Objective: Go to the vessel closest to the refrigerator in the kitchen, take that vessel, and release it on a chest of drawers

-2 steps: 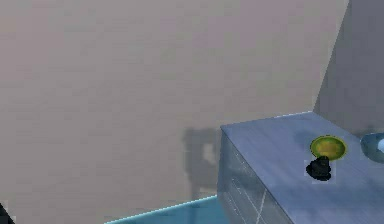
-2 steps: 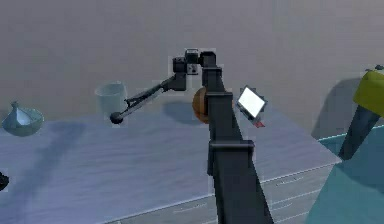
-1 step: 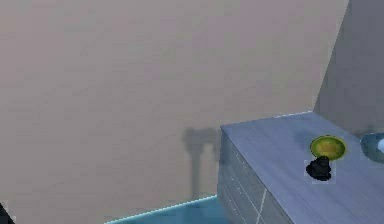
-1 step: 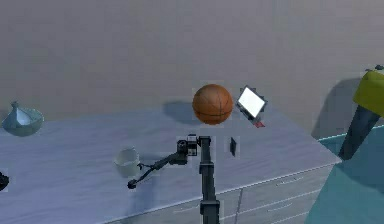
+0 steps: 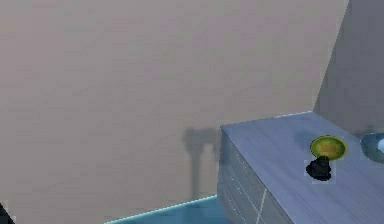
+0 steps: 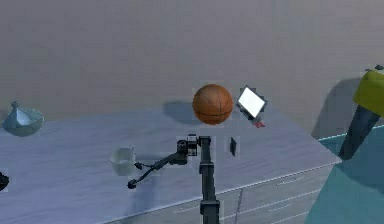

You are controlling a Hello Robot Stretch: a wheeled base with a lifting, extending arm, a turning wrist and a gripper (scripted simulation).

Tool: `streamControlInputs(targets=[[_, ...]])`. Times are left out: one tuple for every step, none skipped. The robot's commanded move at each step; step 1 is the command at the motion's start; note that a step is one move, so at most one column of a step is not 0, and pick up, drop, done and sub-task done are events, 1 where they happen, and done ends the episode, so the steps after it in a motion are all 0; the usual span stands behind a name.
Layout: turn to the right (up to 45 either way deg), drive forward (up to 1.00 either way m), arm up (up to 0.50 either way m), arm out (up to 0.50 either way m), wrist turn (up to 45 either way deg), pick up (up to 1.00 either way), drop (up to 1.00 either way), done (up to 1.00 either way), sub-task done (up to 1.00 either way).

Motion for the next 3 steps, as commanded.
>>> streamControlInputs(targets=[[0.0,0.0,0.1,0.0,0.0,0.0,0.0,0.0,0.0],[0.0,0.0,0.0,-0.08,0.0,0.0,0.0,0.0,0.0],[0.0,0.0,0.0,0.0,0.0,0.0,0.0,1.0,0.0]])
